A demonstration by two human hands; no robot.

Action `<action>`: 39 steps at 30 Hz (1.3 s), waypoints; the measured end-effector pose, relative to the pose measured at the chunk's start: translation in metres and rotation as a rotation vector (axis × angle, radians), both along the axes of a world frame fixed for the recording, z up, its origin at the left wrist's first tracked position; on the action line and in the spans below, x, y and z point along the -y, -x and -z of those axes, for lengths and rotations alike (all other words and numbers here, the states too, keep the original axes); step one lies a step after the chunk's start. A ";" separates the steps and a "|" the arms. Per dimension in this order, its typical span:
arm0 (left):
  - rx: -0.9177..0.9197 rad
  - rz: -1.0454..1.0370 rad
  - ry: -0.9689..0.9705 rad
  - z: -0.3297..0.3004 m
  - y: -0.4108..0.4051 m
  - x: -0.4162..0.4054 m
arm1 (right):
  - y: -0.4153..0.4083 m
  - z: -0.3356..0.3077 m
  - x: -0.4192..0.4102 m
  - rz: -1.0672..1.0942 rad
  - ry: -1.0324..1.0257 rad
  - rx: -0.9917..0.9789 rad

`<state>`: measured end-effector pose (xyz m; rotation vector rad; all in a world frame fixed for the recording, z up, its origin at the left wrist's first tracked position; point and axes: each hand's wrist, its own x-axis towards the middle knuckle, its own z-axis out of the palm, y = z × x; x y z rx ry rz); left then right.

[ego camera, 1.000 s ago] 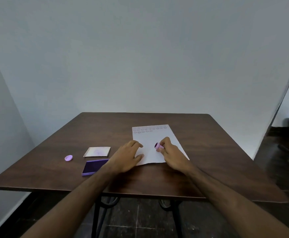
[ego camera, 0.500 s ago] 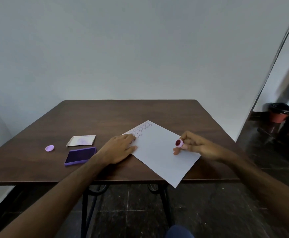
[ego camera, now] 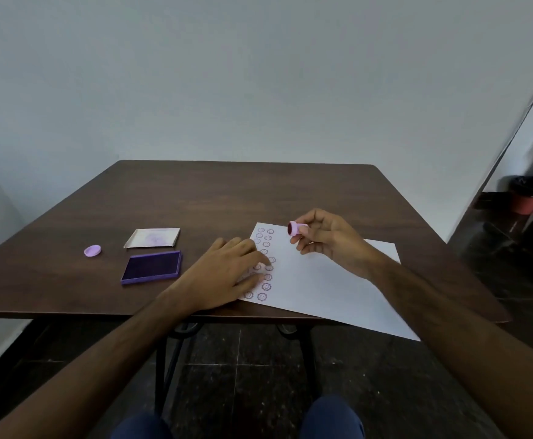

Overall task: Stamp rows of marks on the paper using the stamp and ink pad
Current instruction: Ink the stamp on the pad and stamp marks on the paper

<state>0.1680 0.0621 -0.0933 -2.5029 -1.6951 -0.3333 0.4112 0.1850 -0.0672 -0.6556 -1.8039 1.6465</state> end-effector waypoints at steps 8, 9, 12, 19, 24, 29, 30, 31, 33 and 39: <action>0.188 -0.066 0.122 0.004 -0.002 -0.025 | 0.001 0.016 0.003 -0.019 0.187 -0.092; 0.186 -0.057 0.130 0.007 -0.001 -0.026 | -0.001 0.016 0.003 -0.033 0.201 -0.089; 0.204 -0.034 0.130 0.010 0.002 -0.027 | -0.002 0.013 0.002 -0.080 0.243 -0.064; 0.245 0.000 0.116 0.008 0.001 -0.024 | 0.018 0.001 -0.003 -0.097 -0.205 0.261; 0.304 0.012 0.148 0.005 0.000 -0.025 | 0.034 0.002 -0.003 -0.137 -0.333 0.355; 0.306 0.006 0.133 0.007 0.001 -0.026 | 0.034 0.008 -0.004 -0.095 -0.465 0.418; 0.300 0.001 0.132 0.008 0.001 -0.026 | 0.033 0.009 -0.003 -0.080 -0.496 0.424; 0.297 -0.002 0.130 0.008 0.001 -0.027 | 0.032 0.009 -0.002 -0.069 -0.520 0.428; 0.293 -0.003 0.131 0.009 0.002 -0.027 | 0.032 0.010 -0.001 -0.057 -0.542 0.432; 0.294 -0.007 0.147 0.008 0.002 -0.027 | 0.033 0.009 0.001 -0.045 -0.575 0.448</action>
